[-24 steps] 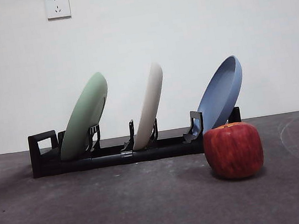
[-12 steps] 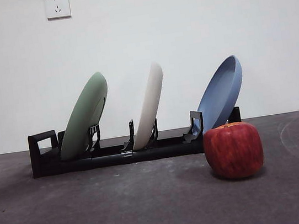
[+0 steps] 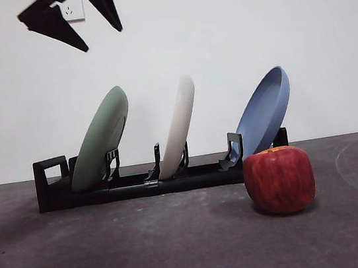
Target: Take the green plate from the plate rack,put the plate on the table,take the apple from the table,put the apple in the plate
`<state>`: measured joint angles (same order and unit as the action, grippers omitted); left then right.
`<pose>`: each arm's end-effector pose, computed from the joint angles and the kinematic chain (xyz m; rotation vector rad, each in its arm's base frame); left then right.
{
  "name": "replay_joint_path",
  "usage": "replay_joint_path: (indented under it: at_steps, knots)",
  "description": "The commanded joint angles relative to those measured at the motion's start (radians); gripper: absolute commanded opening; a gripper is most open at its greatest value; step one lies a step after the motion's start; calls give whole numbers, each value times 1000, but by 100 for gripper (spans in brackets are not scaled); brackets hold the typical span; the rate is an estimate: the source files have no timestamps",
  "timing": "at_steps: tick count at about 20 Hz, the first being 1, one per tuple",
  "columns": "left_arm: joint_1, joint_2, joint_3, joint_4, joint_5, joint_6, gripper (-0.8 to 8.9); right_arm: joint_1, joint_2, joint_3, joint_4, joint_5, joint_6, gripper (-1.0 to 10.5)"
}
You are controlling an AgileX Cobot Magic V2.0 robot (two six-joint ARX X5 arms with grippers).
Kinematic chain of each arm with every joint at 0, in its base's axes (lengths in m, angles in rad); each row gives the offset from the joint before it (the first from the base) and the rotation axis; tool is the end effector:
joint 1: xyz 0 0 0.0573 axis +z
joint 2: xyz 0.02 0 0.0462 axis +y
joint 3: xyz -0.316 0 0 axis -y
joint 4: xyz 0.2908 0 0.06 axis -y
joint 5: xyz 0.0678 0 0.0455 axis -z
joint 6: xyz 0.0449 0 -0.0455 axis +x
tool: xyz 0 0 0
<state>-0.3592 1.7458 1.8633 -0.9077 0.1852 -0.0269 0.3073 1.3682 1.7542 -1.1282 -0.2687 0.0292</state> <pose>0.4048 -0.1608 0.4288 0.0446 0.8034 -0.5047 0.2681 0.0976 0.5030 0.0125 0.7600 0.5380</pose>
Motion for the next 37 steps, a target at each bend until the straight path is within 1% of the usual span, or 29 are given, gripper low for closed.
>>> replay_joint_path:
  at_steps: [1, 3, 5, 8, 19, 24, 25, 26, 28, 29, 34, 37]
  knots:
    - [-3, 86, 105, -51, -4, 2, 405, 2, 4, 5, 5, 0, 5, 504]
    - [-2, 149, 175, -77, -7, 2, 405, 2, 4, 5, 5, 0, 5, 504]
    - [1, 182, 194, -76, -19, 2, 405, 2, 4, 5, 5, 0, 5, 504]
    - [5, 220, 194, -80, -85, 2, 405, 2, 4, 5, 5, 0, 5, 503]
    - [11, 286, 194, -101, -81, 2, 404, 2, 4, 5, 3, 1, 4, 503]
    - [11, 304, 194, -84, -81, 2, 400, 2, 4, 5, 3, 13, 4, 502]
    - [11, 304, 194, -84, -81, 2, 333, 2, 4, 5, 4, 23, 4, 501]
    - [11, 304, 194, -89, -81, 2, 223, 2, 4, 5, 5, 32, 4, 501]
    - [11, 304, 194, -93, -81, 3, 41, 2, 4, 5, 5, 35, 4, 501]
    - [11, 304, 194, -92, -81, 3, -15, 1, 4, 5, 5, 36, 4, 501]
    - [11, 303, 206, -101, -72, 2, -9, 1, 4, 5, 6, 42, 4, 501]
    - [3, 303, 297, -170, -72, 3, -9, 1, 4, 5, 5, 42, 4, 501]
